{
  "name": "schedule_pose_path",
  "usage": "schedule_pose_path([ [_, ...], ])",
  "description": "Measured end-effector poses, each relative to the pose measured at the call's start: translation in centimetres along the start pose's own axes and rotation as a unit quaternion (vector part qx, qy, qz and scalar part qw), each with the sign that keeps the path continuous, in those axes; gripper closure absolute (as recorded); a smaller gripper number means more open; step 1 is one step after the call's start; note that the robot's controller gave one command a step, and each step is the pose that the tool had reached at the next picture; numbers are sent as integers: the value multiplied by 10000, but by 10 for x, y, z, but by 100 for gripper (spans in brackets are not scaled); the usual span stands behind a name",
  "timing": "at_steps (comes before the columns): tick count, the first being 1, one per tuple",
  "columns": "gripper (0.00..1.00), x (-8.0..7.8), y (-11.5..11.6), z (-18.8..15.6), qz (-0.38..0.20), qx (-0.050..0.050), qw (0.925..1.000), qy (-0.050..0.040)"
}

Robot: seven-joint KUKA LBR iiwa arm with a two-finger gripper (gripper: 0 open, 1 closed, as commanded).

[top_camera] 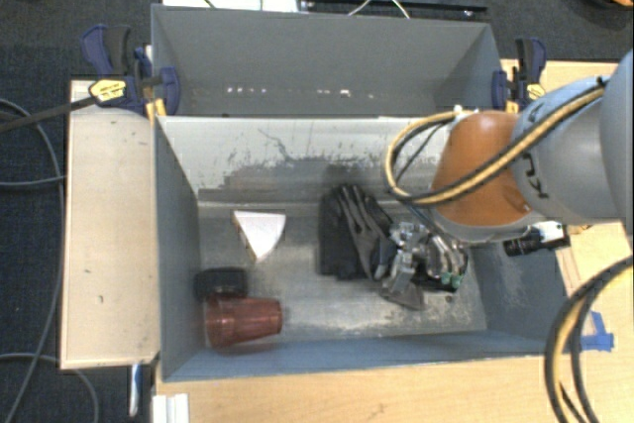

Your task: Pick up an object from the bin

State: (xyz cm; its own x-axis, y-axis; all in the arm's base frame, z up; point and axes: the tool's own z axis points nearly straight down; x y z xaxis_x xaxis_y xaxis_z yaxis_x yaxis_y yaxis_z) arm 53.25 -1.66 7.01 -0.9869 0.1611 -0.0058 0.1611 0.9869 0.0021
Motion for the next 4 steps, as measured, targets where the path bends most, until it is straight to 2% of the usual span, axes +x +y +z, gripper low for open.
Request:
schedule_pose_path([
  [3,100,2,0,-13,-4,3,10000,31],
  [4,100,4,-1,-35,-2,7,10000,75],
])
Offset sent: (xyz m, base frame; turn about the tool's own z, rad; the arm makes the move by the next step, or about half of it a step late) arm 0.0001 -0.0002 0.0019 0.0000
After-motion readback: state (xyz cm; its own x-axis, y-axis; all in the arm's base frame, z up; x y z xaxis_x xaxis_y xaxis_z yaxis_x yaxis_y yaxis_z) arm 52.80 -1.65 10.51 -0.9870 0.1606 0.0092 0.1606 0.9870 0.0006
